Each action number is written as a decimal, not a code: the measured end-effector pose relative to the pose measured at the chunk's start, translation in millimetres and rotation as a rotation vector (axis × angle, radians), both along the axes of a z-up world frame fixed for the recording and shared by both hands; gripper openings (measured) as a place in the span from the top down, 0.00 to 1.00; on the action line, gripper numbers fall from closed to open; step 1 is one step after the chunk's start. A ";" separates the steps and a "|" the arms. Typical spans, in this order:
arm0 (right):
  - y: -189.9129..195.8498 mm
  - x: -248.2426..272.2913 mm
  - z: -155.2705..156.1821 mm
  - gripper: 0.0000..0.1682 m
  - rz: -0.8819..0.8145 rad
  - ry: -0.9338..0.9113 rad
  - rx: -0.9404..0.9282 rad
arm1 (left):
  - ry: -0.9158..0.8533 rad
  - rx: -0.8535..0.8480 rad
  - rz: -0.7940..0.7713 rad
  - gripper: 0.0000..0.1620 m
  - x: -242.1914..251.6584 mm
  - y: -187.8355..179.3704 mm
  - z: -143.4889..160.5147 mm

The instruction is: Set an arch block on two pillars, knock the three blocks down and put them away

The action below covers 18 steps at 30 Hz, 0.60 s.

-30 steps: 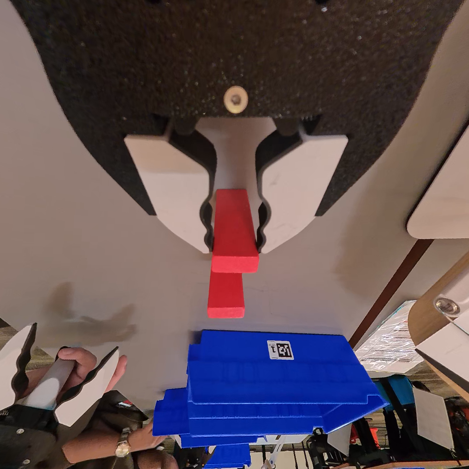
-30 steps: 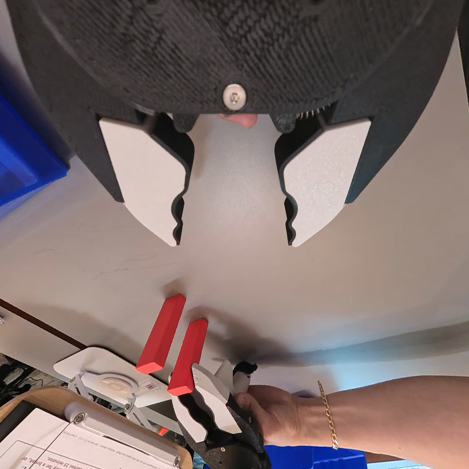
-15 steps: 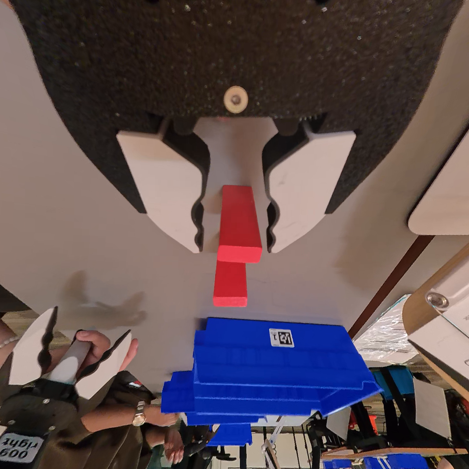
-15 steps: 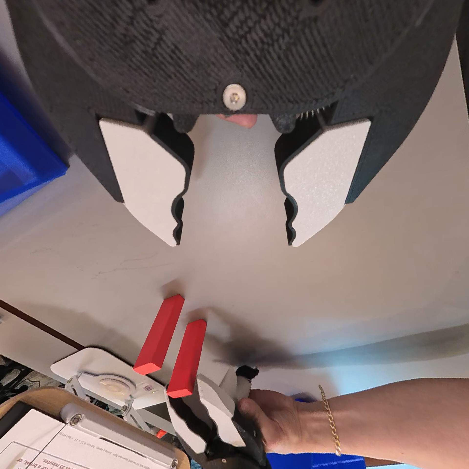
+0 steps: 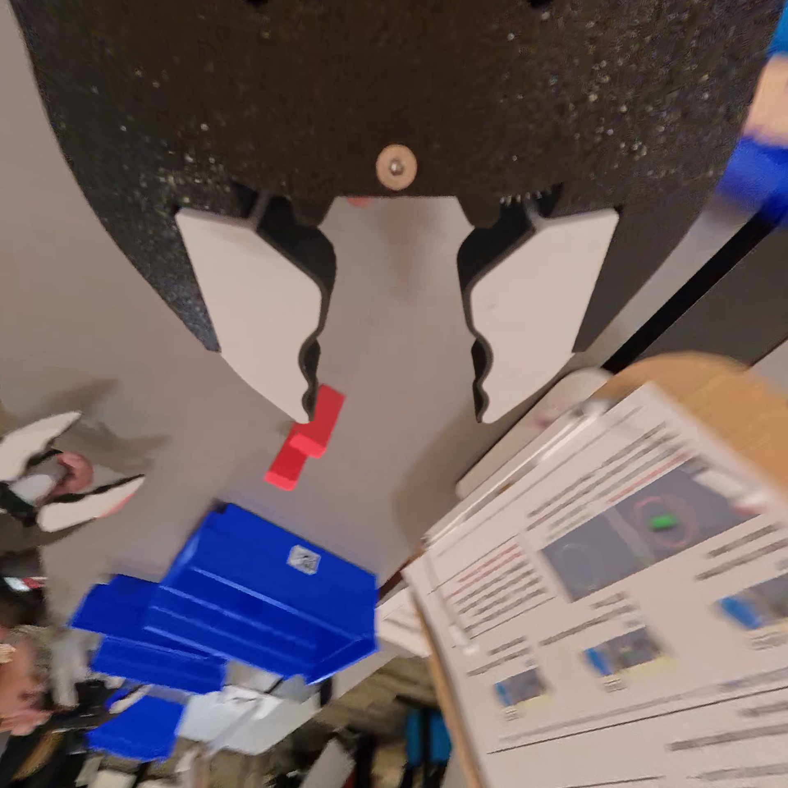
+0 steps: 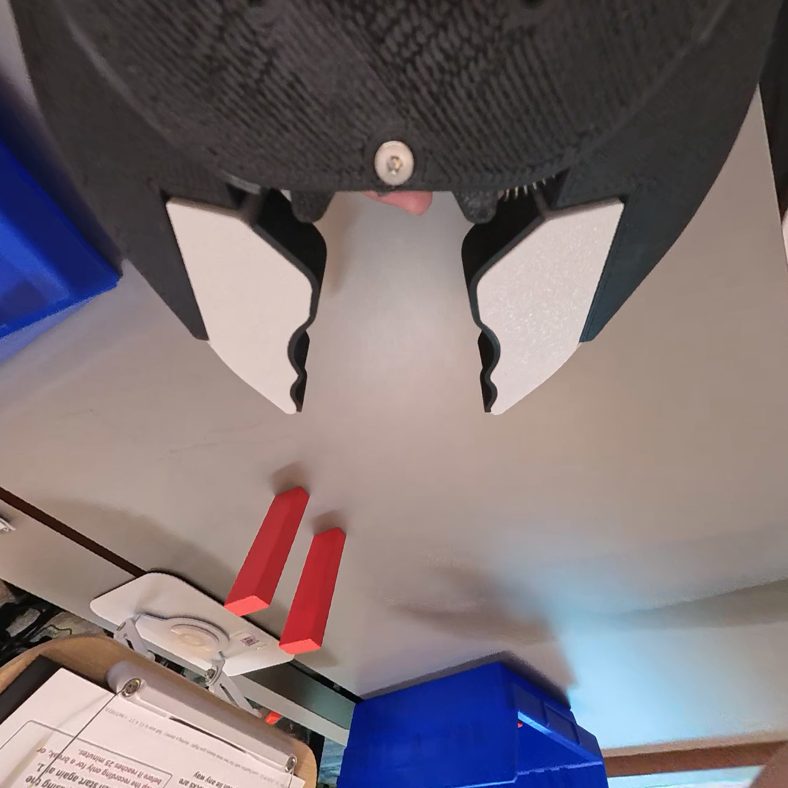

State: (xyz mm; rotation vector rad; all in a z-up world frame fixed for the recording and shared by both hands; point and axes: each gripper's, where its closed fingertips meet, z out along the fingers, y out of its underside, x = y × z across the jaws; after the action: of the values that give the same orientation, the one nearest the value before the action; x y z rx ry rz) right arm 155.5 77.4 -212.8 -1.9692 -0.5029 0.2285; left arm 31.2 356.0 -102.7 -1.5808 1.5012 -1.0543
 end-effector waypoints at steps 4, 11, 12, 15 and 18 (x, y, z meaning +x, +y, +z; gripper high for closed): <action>3.0 -2.4 1.2 0.53 0.002 0.006 0.007 | 0.153 0.022 0.302 0.58 -62.9 68.0 10.5; 4.3 -6.6 0.0 0.53 0.005 0.006 -0.002 | 0.706 -0.328 0.699 0.57 -188.4 130.4 -58.7; 4.1 -7.1 -0.2 0.53 0.005 0.005 -0.003 | 0.794 -0.394 0.717 0.57 -201.6 129.0 -74.4; 5.1 -8.0 -1.7 0.53 0.003 0.007 -0.008 | 0.981 -0.554 0.731 0.57 -225.7 121.7 -114.8; 6.8 -9.9 -1.3 0.53 0.001 0.014 -0.004 | 1.004 -0.706 0.731 0.58 -224.4 114.7 -142.0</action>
State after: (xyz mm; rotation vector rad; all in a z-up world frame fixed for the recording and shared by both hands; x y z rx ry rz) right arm 145.6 84.2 -214.2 -1.9696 -0.4948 0.2434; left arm -193.1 470.7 -244.7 -3.1340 0.8629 -0.3154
